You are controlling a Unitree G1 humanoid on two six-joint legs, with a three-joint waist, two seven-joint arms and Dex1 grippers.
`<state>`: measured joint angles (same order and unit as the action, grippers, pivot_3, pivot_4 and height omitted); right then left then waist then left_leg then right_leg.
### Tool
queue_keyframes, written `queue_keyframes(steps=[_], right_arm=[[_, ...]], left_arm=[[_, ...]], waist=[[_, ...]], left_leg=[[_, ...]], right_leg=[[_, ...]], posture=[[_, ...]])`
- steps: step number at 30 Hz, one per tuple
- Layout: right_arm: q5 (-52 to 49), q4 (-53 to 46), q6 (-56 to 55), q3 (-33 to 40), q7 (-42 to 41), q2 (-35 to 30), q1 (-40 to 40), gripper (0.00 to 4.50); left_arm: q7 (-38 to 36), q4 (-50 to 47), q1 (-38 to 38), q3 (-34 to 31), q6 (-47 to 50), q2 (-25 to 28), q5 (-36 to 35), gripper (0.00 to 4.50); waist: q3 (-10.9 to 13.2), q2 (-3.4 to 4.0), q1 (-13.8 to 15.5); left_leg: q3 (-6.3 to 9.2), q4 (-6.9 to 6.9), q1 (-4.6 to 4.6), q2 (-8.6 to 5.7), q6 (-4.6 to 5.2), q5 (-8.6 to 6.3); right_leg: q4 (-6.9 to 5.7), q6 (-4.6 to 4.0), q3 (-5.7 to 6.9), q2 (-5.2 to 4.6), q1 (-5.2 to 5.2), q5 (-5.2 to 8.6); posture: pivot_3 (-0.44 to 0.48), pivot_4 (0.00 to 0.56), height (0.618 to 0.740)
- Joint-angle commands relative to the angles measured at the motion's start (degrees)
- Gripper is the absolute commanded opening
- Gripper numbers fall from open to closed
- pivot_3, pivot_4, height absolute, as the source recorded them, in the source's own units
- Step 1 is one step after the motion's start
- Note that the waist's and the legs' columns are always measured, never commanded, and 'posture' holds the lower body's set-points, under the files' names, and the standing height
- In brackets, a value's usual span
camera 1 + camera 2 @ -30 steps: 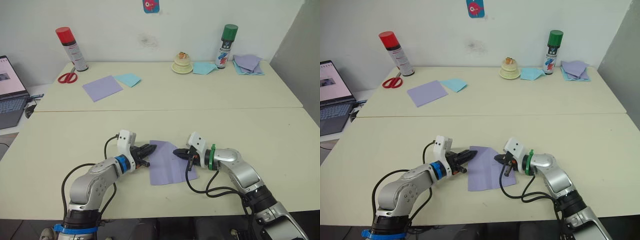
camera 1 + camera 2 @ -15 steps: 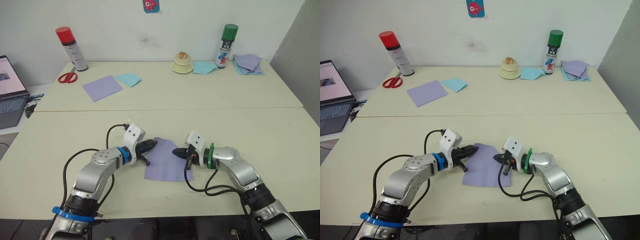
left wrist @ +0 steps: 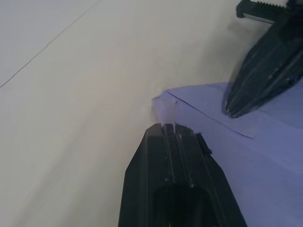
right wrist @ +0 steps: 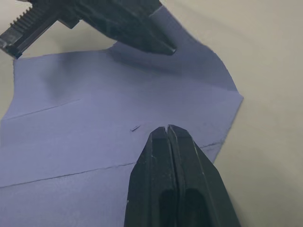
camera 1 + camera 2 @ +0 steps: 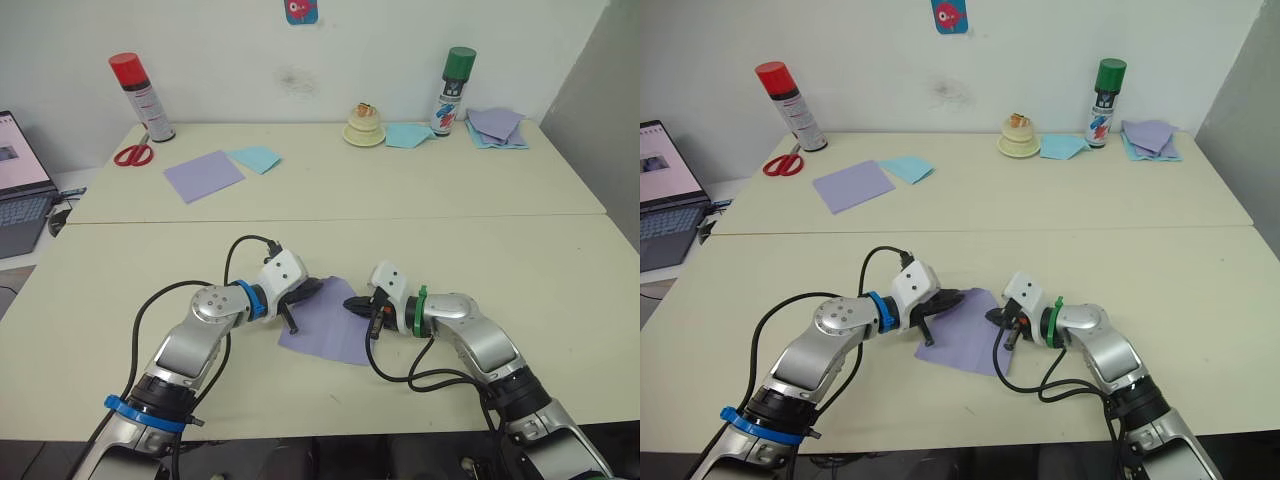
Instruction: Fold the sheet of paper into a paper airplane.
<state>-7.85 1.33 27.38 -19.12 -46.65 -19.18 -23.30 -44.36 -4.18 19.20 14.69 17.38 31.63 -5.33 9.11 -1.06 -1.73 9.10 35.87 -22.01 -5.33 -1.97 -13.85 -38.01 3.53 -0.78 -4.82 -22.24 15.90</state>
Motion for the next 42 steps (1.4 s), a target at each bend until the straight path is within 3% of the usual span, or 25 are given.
queue_keyframes(steps=[1,11,22,31,38,42], right_arm=[[0.38,-0.11,0.38,-0.14,0.06,-0.36,0.68,0.0],[0.43,0.67,0.31,-0.03,0.06,-0.7,0.76,0.0],[-1.0,0.18,0.65,2.15,-0.03,-0.99,-0.04,0.0],[-0.87,-0.93,1.15,2.15,-0.66,-1.41,0.53,0.0],[-4.19,0.46,-0.17,6.85,2.14,3.33,-2.03,0.0],[-2.27,3.86,-2.23,5.83,2.79,5.08,-4.18,0.0]], left_arm=[[0.18,-3.21,-0.34,1.41,-1.57,-0.22,2.16,0.01],[0.01,-9.05,-1.82,5.85,0.79,0.78,9.44,0.01],[-0.68,-8.45,0.0,8.32,4.12,1.01,15.33,0.01],[-1.17,-10.82,-0.1,7.41,7.98,1.61,16.05,0.01],[-1.38,-9.91,0.18,8.26,7.52,0.71,16.29,0.01],[-1.53,-8.85,0.38,8.4,6.0,1.36,17.01,0.01]], waist=[[0.0,0.0,0.02],[0.0,0.0,0.07],[0.0,0.0,0.08],[0.0,0.0,0.08],[0.0,0.0,0.07],[0.01,0.01,0.07]], left_leg=[[0.0,0.0,0.0,0.0,0.0,0.0],[0.01,0.01,0.0,-0.01,0.01,0.0],[0.01,0.01,0.0,-0.02,0.01,0.0],[0.02,0.01,0.0,0.0,0.01,0.0],[0.02,0.01,0.0,0.0,0.01,0.0],[0.01,0.02,0.0,-0.01,0.01,0.0]], right_leg=[[0.0,0.0,0.0,0.0,0.0,0.0],[-0.01,0.01,0.03,0.03,0.03,0.01],[-0.01,0.01,0.06,0.04,0.04,0.01],[-0.02,0.01,0.06,0.06,0.03,0.01],[-0.04,0.01,0.04,0.06,0.02,0.0],[-0.05,0.01,0.03,0.06,0.01,0.0]], posture=[[0.0,0.15,0.74],[0.0,0.15,0.74],[0.0,0.15,0.74],[0.0,0.15,0.74],[0.0,0.15,0.74],[0.0,0.15,0.74]])
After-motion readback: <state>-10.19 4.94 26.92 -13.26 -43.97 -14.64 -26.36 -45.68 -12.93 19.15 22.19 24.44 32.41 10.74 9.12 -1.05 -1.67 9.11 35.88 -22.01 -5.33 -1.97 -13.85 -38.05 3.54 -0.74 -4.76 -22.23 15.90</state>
